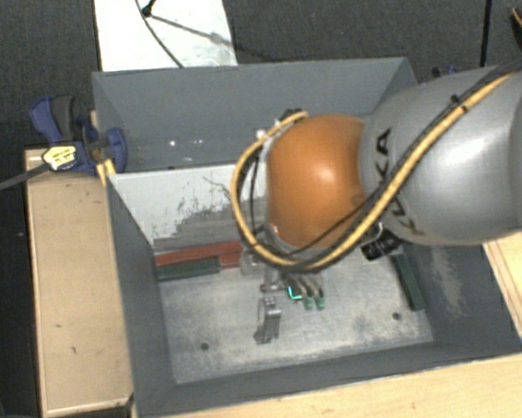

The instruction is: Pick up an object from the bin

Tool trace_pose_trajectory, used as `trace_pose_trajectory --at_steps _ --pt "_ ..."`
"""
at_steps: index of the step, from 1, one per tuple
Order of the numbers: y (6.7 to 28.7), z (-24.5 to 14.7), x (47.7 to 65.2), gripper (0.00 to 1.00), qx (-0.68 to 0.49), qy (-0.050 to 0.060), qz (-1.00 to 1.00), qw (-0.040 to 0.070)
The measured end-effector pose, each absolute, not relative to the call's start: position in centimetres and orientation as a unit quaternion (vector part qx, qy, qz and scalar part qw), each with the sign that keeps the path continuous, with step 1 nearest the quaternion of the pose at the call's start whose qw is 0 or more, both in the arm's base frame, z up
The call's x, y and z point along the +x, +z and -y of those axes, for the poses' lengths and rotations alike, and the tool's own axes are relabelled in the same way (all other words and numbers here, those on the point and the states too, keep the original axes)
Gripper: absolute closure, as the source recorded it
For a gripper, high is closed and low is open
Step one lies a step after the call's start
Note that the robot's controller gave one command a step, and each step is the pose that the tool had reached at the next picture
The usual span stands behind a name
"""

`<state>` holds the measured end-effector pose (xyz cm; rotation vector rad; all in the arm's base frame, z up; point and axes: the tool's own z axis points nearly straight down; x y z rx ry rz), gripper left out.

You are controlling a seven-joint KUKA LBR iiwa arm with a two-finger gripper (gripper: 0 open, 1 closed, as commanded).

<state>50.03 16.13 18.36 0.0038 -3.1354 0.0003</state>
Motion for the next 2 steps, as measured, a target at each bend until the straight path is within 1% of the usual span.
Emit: trace_pose_trajectory --at_steps 1,2 --pt "20.5 -8.9 55.3 0.00 -0.014 0.001 1.000 -0.004" --pt "14.5 -6.6 59.2 0.00 -0.024 0.000 1.000 -0.001"
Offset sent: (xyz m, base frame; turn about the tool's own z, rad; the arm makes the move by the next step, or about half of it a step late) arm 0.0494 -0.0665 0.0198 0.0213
